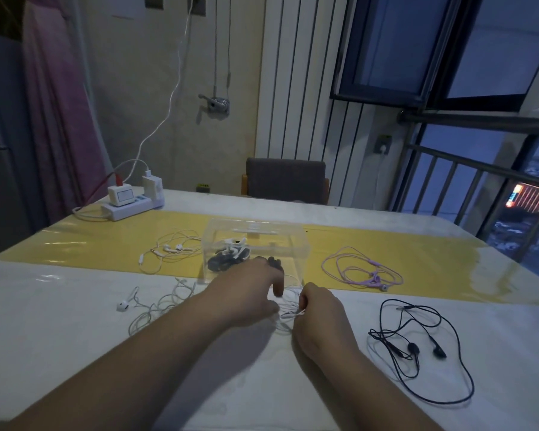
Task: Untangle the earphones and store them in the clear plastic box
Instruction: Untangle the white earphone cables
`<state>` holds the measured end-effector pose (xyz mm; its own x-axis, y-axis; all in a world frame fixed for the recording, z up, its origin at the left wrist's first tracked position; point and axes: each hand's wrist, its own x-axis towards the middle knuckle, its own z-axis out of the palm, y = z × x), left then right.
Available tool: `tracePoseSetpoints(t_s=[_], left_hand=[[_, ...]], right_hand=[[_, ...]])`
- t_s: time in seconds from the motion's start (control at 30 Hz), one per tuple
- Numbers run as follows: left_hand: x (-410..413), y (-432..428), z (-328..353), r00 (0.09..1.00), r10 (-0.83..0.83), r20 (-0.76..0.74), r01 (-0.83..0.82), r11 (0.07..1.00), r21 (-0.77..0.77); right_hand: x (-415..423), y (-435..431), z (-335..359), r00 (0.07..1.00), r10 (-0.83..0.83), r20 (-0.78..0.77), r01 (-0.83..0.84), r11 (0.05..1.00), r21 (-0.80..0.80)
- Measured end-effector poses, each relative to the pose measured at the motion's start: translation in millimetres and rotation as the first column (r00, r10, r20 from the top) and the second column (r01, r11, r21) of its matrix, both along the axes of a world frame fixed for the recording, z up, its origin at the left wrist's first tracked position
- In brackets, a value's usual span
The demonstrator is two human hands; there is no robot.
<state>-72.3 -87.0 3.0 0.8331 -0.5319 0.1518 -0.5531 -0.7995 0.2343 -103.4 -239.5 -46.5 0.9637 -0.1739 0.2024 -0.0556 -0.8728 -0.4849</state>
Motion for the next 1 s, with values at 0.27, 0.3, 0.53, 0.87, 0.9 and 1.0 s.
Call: tracePoseSetpoints(t_s=[0.27,0.3,0.53,0.87,0.9,1.0], left_hand=[[14.8,-7.8,-24.7,0.998,0.054,0.017,-0.055,0.997,0.052],[17.9,-7.3,-24.6,0.999,0.052,0.016,-0.053,0.998,0.041],[18.9,-6.4,-28.6,0.999,0.014,0.038,-0.009,0.993,-0.118],[19.1,0.0,-22.3,0.995,0.092,-0.038,-0.099,0.959,-0.265],[18.8,0.4,-23.3,0.994,0.105,-0.033,-0.11,0.958,-0.267],[18.9,0.4,-27.5,0.994,0.108,-0.011,-0.108,0.967,-0.231]], right_hand=[[-18.5,2.9,6.8,0.985,0.168,-0.035,-0.168,0.986,0.018],[-20.3,1.8,7.7,0.983,0.178,-0.048,-0.178,0.984,-0.012],[-21.0,-1.5,15.1,0.983,0.183,0.023,-0.18,0.979,-0.093],[-4.8,-11.3,21.4,0.995,0.058,0.083,-0.063,0.996,0.063],[-3.6,-12.6,21.0,0.997,0.045,0.068,-0.049,0.997,0.063],[-2.4,-12.7,17.7,1.0,0.005,-0.028,-0.004,1.0,0.018]])
